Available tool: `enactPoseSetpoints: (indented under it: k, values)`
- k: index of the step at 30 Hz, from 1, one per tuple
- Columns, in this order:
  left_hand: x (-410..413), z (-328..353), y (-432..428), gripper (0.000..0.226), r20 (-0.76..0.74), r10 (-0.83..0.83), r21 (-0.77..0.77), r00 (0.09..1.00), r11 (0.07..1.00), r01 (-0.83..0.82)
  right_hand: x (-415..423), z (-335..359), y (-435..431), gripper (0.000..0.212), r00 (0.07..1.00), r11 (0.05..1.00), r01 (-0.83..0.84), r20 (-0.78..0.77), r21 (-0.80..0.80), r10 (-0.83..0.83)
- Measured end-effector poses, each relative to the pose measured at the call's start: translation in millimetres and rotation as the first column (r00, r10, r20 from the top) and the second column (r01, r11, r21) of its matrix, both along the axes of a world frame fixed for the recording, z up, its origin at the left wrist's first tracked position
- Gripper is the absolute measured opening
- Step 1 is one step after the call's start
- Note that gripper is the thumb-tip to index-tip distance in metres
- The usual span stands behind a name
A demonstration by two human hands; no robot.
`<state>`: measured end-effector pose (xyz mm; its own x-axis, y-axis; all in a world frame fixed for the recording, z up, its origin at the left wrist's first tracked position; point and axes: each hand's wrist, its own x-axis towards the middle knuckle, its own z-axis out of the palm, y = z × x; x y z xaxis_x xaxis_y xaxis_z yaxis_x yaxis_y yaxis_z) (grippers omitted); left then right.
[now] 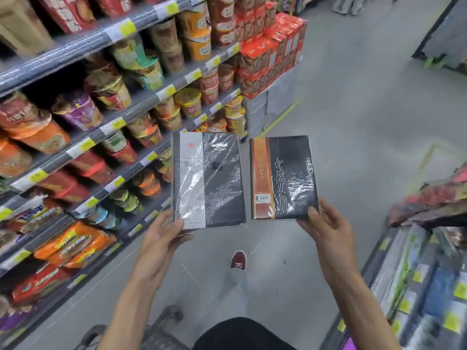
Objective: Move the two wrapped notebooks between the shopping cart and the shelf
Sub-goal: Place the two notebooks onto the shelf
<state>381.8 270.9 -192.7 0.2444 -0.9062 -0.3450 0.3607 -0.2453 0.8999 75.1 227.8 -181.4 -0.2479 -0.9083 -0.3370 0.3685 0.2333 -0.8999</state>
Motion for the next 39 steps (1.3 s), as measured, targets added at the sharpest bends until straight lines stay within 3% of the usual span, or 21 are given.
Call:
enactPoseSetpoints:
  k: [3, 5, 7, 9, 14, 17, 22, 25, 30, 34, 39]
  values:
    - [3.7, -2.5, -52.4, 0.026, -0.002, -0.057, -0.001, 0.998, 0.998, 0.057, -2.0, -3.9, -37.8, 0.027, 0.999, 0.999, 0.034, -0.011, -0.016, -0.035]
    - [6.0, -4.0, -88.6, 0.024, -0.006, -0.094, 0.002, 0.996, 0.996, 0.094, -2.5, -3.4, -63.7, 0.043, 0.996, 0.996, 0.087, -0.002, -0.024, -0.087]
    - [7.8, -5.2, -124.4, 0.042, -0.013, -0.136, 0.008, 0.991, 0.991, 0.136, -4.5, -2.9, -89.2, 0.07, 0.99, 0.99, 0.139, 0.01, -0.033, -0.139]
    - [9.3, -6.6, -158.9, 0.062, -0.008, -0.191, 0.017, 0.982, 0.982, 0.191, -8.3, -3.3, -112.7, 0.082, 0.981, 0.98, 0.195, 0.02, -0.036, -0.194]
    - [-1.6, -9.9, -237.9, 0.07, -0.003, -0.306, 0.042, 0.952, 0.951, 0.306, -20.7, -8.2, -159.3, 0.083, 0.956, 0.954, 0.293, 0.031, -0.056, -0.292]
    - [-14.4, -14.5, -279.9, 0.06, -0.027, -0.366, 0.054, 0.93, 0.928, 0.367, -33.9, -14.0, -181.5, 0.064, 0.941, 0.94, 0.337, 0.039, -0.056, -0.335]
    - [-54.1, -22.5, -359.7, 0.076, 0.001, -0.466, 0.058, 0.885, 0.884, 0.465, -69.1, -27.9, -222.2, 0.043, 0.898, 0.899, 0.438, 0.059, -0.026, -0.436]
    - [-88.8, -29.9, -412.9, 0.083, 0.016, -0.519, 0.062, 0.855, 0.854, 0.517, -97.2, -35.7, -251.2, 0.042, 0.866, 0.868, 0.496, 0.083, -0.012, -0.493]
    - [-158.5, -38.1, -498.1, 0.068, 0.058, -0.621, 0.064, 0.782, 0.784, 0.618, -150.5, -38.1, -301.6, 0.053, 0.779, 0.788, 0.616, 0.138, 0.009, -0.611]
    - [-218.6, -43.2, -559.0, 0.066, 0.082, -0.687, 0.088, 0.722, 0.726, 0.682, -192.3, -48.1, -328.5, 0.033, 0.709, 0.721, 0.691, 0.145, 0.055, -0.69]
    - [-302.8, -35.4, -610.2, 0.062, 0.05, -0.774, 0.106, 0.631, 0.632, 0.768, -240.0, -49.3, -344.3, 0.079, 0.587, 0.597, 0.8, 0.121, 0.066, -0.801]
